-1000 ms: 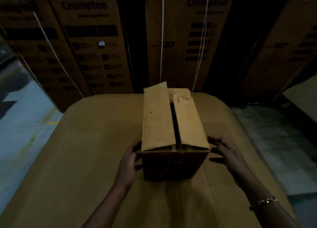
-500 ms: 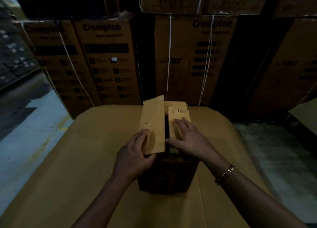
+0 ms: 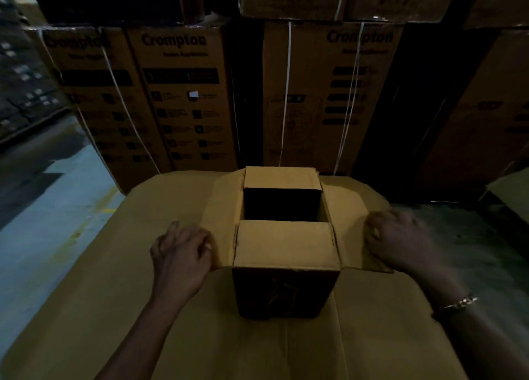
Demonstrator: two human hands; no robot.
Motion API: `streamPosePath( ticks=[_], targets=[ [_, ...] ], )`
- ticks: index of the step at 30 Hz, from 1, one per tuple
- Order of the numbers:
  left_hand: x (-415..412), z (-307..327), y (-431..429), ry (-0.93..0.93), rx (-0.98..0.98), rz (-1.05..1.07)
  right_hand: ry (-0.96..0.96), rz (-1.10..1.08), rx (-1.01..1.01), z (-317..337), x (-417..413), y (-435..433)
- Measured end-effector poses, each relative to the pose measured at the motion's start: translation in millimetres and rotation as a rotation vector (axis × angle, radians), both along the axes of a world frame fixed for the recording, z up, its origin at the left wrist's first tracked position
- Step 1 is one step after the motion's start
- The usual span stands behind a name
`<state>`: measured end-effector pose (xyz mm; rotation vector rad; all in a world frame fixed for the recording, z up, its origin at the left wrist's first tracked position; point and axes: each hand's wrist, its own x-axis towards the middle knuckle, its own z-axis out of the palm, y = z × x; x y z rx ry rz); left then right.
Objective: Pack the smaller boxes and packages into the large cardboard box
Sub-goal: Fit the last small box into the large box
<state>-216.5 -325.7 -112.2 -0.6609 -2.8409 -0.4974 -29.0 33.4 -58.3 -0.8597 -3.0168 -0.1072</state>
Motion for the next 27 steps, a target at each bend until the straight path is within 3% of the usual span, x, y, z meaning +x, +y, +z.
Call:
streamPosePath(
  ticks=[2, 5, 7, 20, 27],
  targets=[
    [6.3, -6.7, 15.5, -0.258, 0.155, -0.05, 0.108, -0.007, -0.268, -12.6, -4.2, -13.1],
    [16.7, -9.4, 35.8, -0.893, 0.658, 0.003, 0.258, -0.125, -1.028, -30.1, -12.1, -39.9],
    [16.5, -13.2, 40.5, -0.951, 0.755, 0.019, 0.316, -0.192, -1.257, -40.7, -16.7, -49.5],
    [3.8, -4.8, 34.1, -1.016, 0.869, -0.006, 0.562, -0.316, -1.39, -52.8, -9.4, -49.1],
    [6.3, 9.8, 55.7, -1.125, 0.746, -0.163, 0.424, -0.239, -1.404, -37.0, -22.1, -67.4]
  ],
)
